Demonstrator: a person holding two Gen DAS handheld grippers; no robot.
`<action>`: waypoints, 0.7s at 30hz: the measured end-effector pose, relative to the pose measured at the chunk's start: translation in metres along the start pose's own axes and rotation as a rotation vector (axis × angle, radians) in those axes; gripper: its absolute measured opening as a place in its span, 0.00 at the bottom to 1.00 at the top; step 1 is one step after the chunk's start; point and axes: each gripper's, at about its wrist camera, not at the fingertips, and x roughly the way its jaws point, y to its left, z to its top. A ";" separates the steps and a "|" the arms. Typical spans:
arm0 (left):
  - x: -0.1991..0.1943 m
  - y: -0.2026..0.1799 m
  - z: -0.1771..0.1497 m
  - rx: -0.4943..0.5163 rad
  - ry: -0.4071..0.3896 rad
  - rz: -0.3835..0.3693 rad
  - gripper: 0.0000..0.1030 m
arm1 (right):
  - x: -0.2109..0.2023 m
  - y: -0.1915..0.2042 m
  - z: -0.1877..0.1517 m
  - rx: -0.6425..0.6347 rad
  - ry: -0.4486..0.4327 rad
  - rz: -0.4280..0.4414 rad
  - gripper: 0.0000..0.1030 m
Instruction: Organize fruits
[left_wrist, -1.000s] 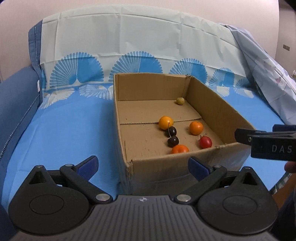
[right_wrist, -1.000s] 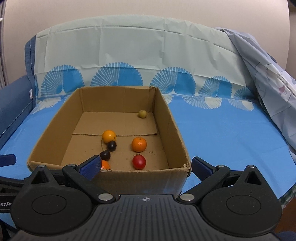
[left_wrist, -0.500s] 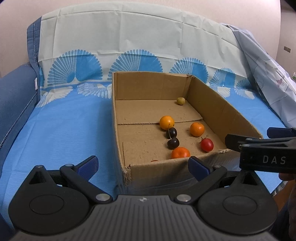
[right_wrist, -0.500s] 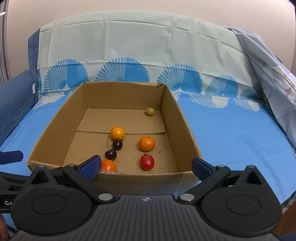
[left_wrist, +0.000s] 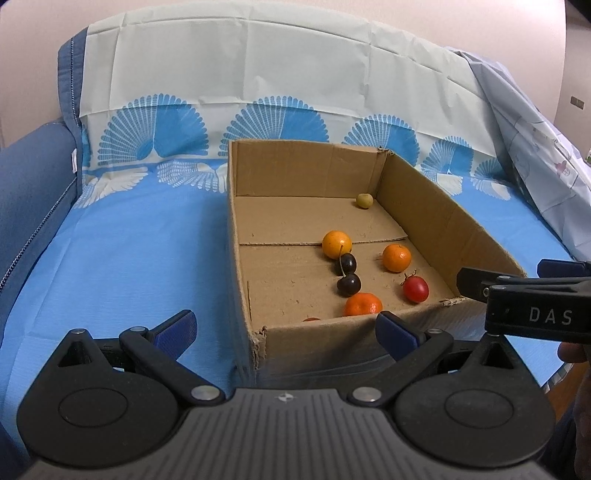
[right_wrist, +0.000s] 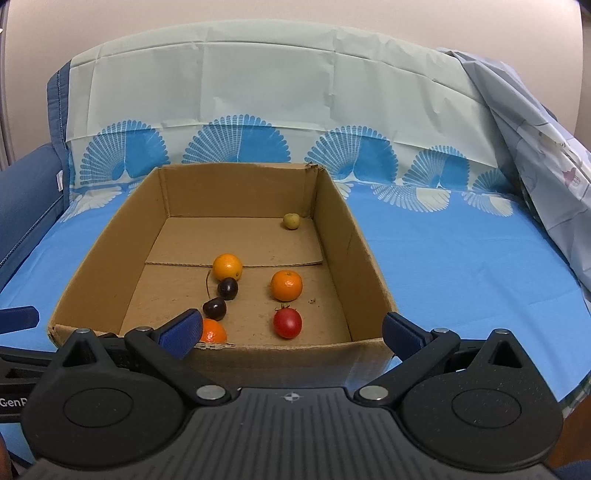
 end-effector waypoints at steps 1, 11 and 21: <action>0.000 0.000 0.000 0.000 0.000 -0.001 1.00 | 0.000 0.000 0.000 -0.003 0.001 -0.001 0.99; 0.000 -0.001 0.001 0.001 0.000 -0.004 1.00 | 0.001 0.001 0.000 -0.001 -0.001 -0.002 0.99; -0.001 -0.002 0.000 0.000 -0.004 -0.011 1.00 | 0.001 0.004 -0.001 -0.008 -0.008 0.003 0.99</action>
